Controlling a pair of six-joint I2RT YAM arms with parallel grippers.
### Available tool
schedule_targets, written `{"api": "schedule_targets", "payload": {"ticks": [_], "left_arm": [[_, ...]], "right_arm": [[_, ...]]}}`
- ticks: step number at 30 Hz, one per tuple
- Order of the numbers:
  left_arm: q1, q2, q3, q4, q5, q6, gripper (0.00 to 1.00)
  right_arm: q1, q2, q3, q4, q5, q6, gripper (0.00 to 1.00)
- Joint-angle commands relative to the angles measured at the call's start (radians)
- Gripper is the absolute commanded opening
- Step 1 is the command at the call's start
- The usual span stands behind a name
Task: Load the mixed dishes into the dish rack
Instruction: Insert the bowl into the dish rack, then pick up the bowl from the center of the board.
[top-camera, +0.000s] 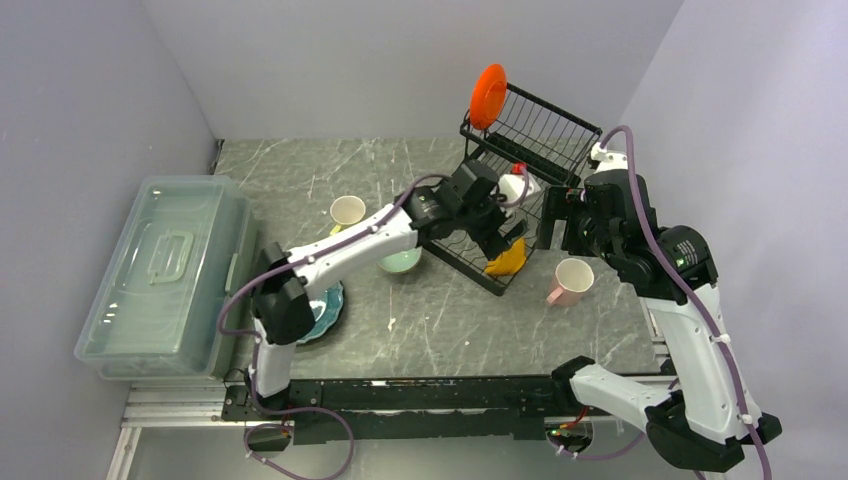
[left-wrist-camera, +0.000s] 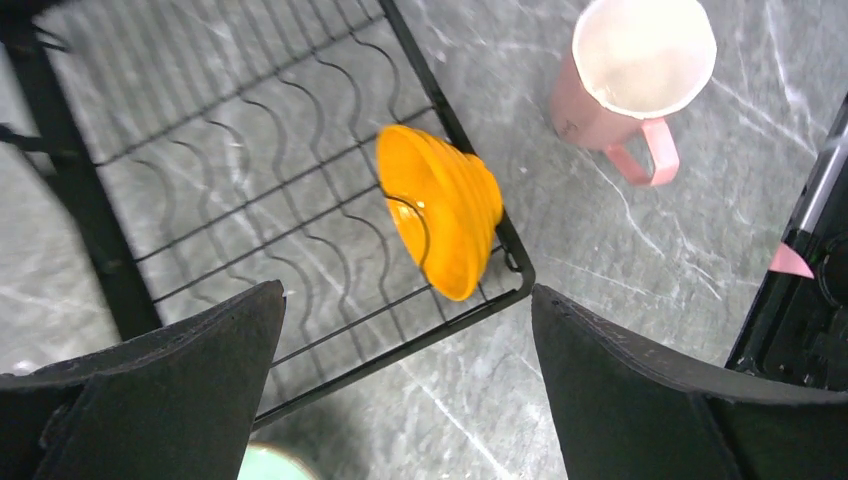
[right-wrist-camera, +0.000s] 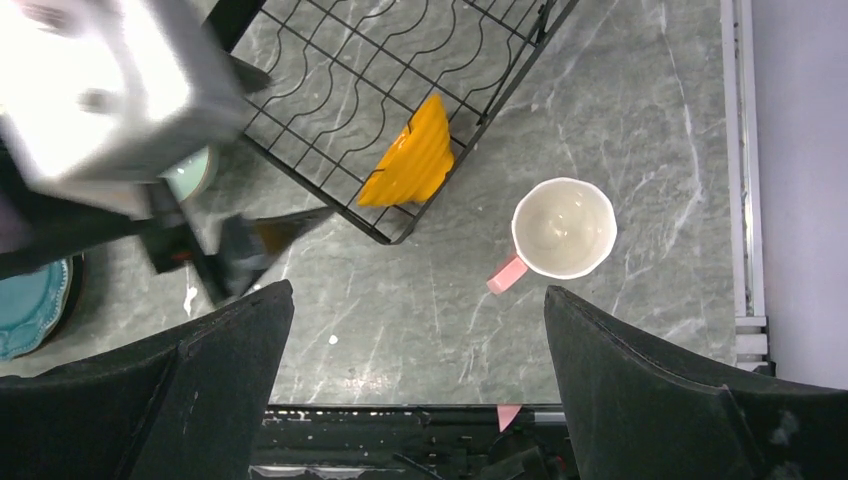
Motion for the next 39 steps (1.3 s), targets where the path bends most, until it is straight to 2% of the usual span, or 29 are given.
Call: {"api": "schedule_targets", "payload": {"ticks": [1,5,10,15,19,24,30,36,39], "left_arm": [[-0.005,-0.121,0.053,-0.1,-0.155,0.032,0.99],[-0.003,-0.216,-0.03,-0.115,-0.252,0.035,1.0],[0.009,-0.27,-0.057,-0.24,-0.262,0.007,0.99],[0.018,-0.344,-0.19,-0.304,-0.296,-0.022,1.0],[0.048,-0.401,-0.316,-0.294,-0.261,-0.055,0.99],[0.115,-0.445,-0.456,-0.239,-0.126,-0.07,0.99],[0.169,-0.424,-0.557,-0.168,-0.036,-0.067,0.99],[0.176,-0.331,-0.564,-0.13,-0.013,-0.024,0.99],[0.187,-0.273,-0.563,-0.117,-0.028,-0.006,0.94]], "right_arm": [[0.002,-0.015,0.003,0.057,0.028,-0.021,1.0],[0.002,-0.015,-0.013,0.077,0.017,-0.024,1.0],[0.002,-0.01,-0.03,0.101,-0.007,-0.025,1.0],[0.002,-0.004,-0.047,0.123,-0.032,-0.024,1.0],[0.002,0.005,-0.058,0.139,-0.057,-0.022,1.0],[0.002,0.007,-0.08,0.156,-0.08,-0.015,1.0],[0.002,0.004,-0.09,0.155,-0.091,-0.009,1.0],[0.002,-0.008,-0.103,0.157,-0.092,-0.008,1.0],[0.002,-0.015,-0.11,0.159,-0.091,-0.011,1.0]]}}
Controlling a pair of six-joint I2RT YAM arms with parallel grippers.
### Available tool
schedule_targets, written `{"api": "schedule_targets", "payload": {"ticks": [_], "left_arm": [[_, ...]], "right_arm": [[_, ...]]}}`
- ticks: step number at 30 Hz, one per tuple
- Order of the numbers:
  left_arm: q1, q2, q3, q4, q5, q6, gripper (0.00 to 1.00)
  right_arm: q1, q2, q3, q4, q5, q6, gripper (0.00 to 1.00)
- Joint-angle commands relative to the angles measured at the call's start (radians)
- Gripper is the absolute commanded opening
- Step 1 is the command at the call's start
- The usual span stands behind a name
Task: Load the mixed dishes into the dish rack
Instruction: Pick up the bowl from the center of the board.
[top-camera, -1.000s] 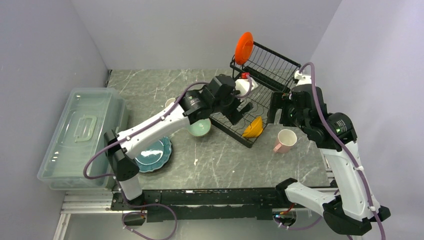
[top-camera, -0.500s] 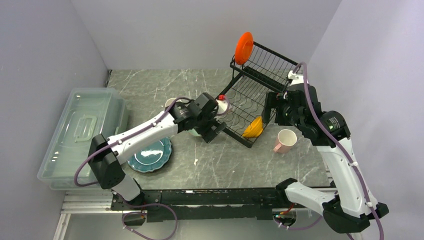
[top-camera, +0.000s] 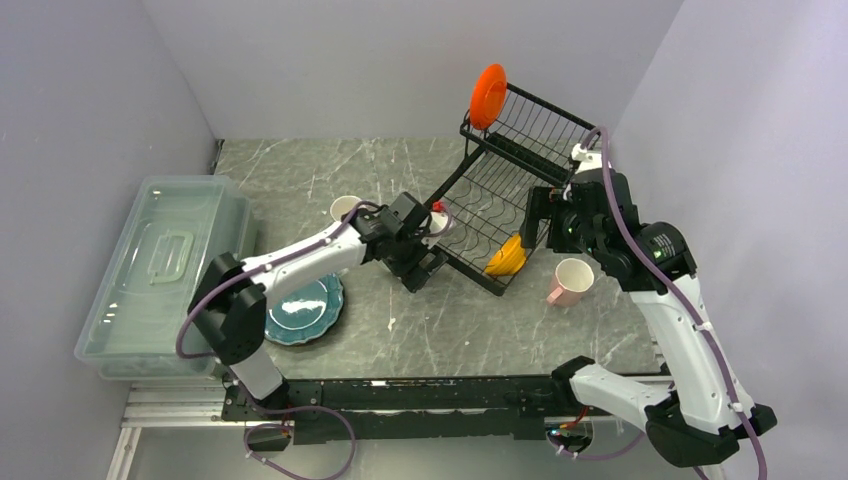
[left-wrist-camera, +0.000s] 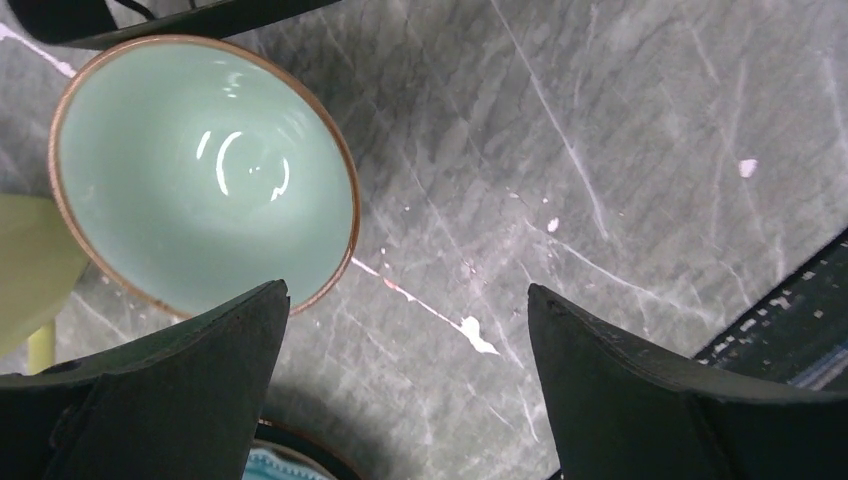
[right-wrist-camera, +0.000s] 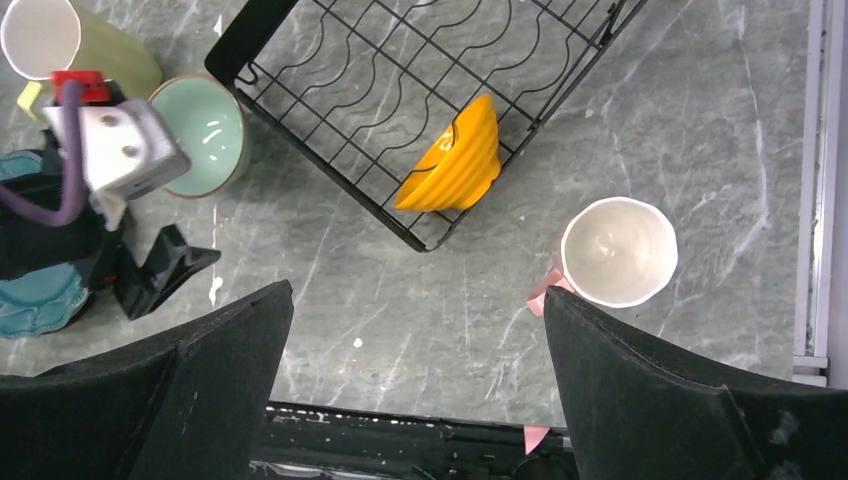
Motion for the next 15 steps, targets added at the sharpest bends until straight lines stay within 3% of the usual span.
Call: {"api": "schedule_targets", "payload": {"ticks": [1,15], "left_arm": [[0.018,0.076,0.004,0.057,0.027,0.04,0.93],[0.028,0.22,0.028,0.138,-0.043,0.052,0.79]], "right_arm": [[0.002,-0.024,-0.01,0.035,-0.002,0.0,1.0],[0.002,-0.048,-0.052,0.047,-0.013,-0.008,1.0]]}}
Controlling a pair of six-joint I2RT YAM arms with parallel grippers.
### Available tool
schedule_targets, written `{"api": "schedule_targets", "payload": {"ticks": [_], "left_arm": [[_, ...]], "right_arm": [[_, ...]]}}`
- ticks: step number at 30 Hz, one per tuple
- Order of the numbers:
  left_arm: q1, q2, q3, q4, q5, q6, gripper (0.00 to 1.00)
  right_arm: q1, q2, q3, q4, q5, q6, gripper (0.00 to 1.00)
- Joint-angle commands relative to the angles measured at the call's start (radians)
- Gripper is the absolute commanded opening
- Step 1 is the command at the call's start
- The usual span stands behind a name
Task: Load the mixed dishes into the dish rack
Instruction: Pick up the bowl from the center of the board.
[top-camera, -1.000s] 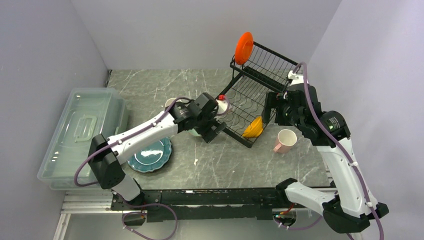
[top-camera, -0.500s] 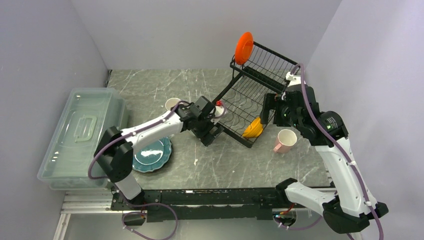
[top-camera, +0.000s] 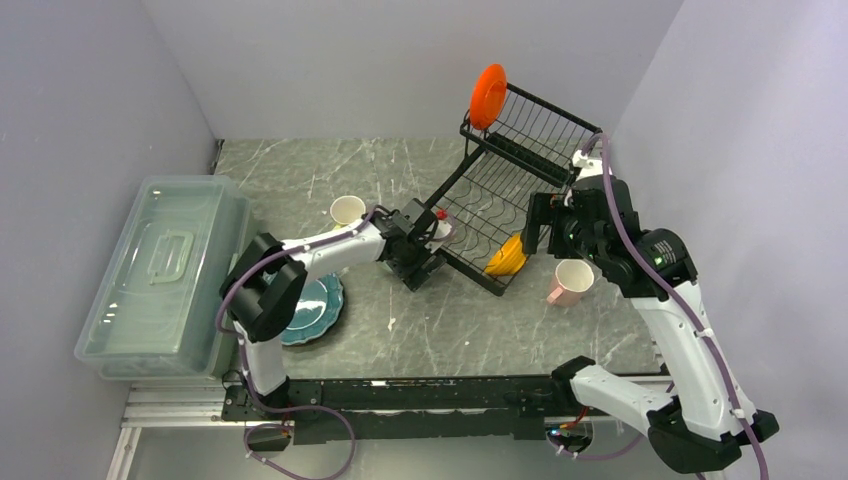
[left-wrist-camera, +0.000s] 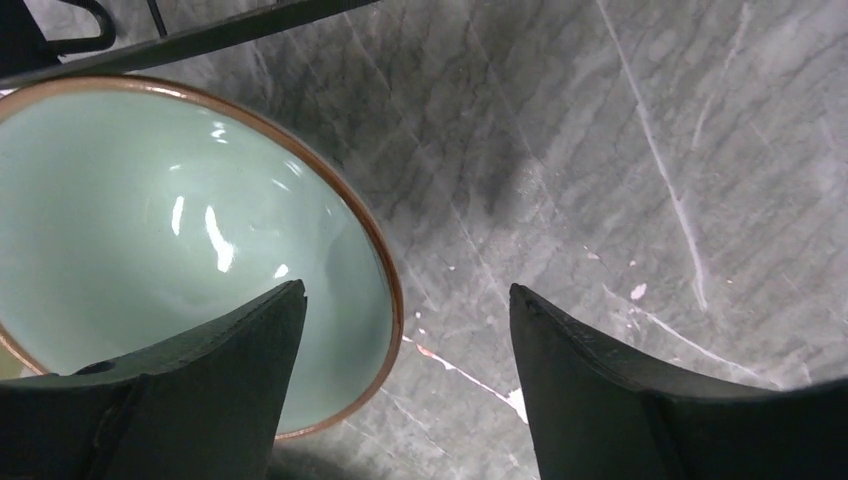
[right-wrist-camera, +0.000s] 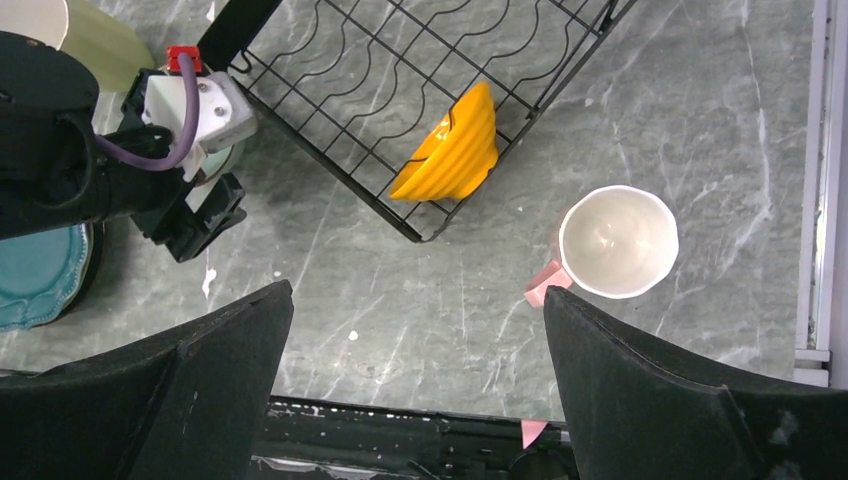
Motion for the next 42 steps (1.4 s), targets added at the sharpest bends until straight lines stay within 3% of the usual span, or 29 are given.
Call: {"api": "schedule_targets", "payload": {"ticks": [1,15,22,33,42], "left_arm": [[-0.001,0.026,0.029,0.05,-0.018,0.019,0.77],[-0.001,-0.013,-0.005,0.085,-0.135,0.001,0.35],[0.0,-0.042,-0.011,0.091,-0.155,-0.006,0.01],[-0.028,-0.14,0.047,-0.014,-0.095,-0.038,0.0],[-0.048,-0.226,0.158,-0.117,0.203,-0.113,0.0]], "right_arm": [[0.002,-0.013,-0.01,0.046,-0.012,-0.009,1.0],[0.002,-0.003,-0.025,0.064,-0.024,-0.011,1.0],[0.002,-0.002,-0.025,0.067,-0.026,-0.009,1.0],[0.002,0.003,-0.023,0.073,-0.032,-0.015,1.0],[0.002,0.001,-0.02,0.074,-0.027,-0.023,1.0]]}}
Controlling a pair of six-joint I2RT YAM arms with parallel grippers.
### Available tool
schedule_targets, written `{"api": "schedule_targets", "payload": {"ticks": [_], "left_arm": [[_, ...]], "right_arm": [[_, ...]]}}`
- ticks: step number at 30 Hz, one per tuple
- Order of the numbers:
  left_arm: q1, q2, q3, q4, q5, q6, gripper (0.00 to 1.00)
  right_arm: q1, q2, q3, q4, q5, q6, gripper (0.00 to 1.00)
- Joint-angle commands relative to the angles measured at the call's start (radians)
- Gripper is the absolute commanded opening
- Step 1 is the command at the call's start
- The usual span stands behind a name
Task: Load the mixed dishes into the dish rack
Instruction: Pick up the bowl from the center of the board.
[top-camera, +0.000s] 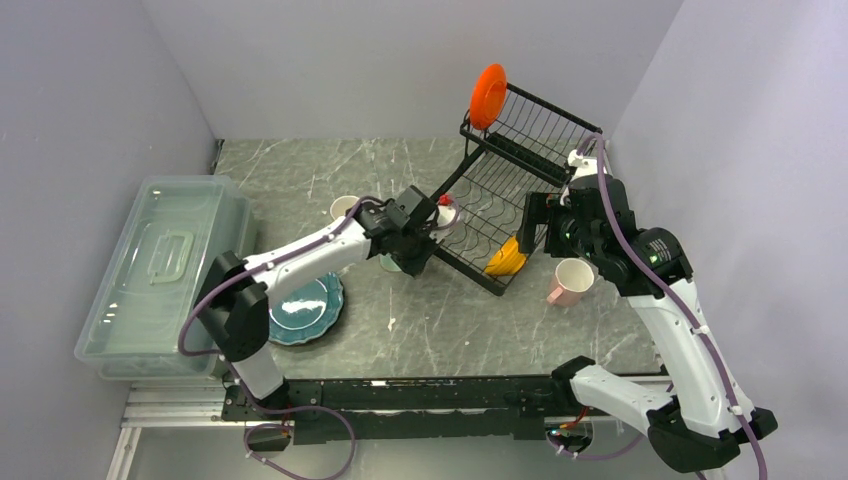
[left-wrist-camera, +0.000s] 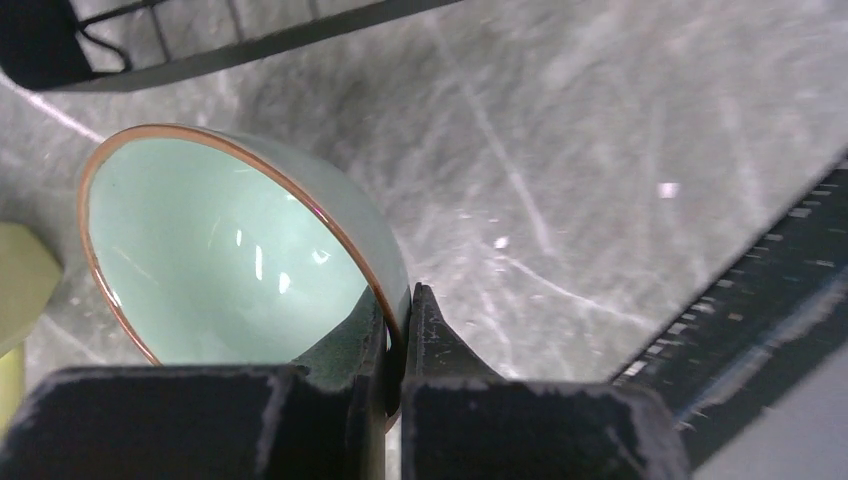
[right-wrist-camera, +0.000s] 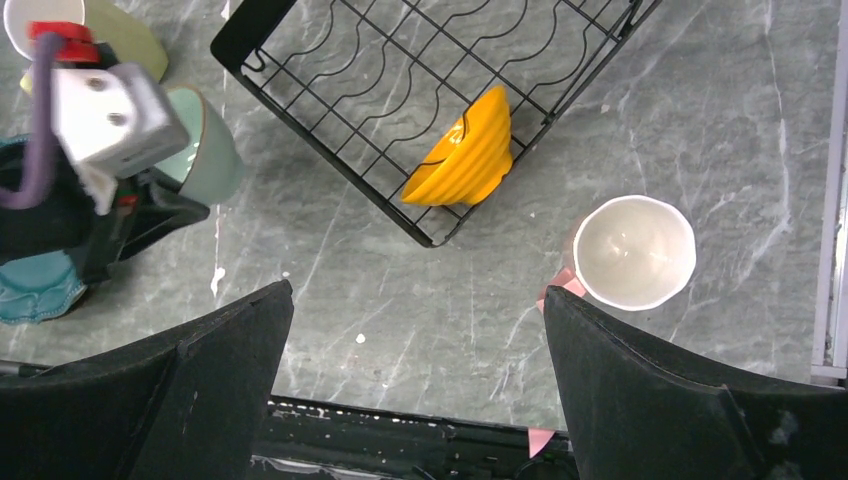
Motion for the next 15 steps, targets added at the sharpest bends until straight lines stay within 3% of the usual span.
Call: {"api": "schedule_targets", "payload": {"ticks": [1,8,15], "left_arm": [[-0.006,-0.101,0.094,-0.004,0.2,-0.048,0.0],[0.025,-0.084,0.215,0.065,0.493,-0.121,0.0],[0.093,0.004,0.237,0.285,0.855,-0.233,0.0]], "right_arm": [[0.002,-0.003,0.006,0.04,-0.001,-0.019,1.0],[0.002,-0.016,0.013,0.023,0.01,-0.023,1.0],[0.002,-0.037,0.023,0.002,0.016,-0.02,1.0]]}}
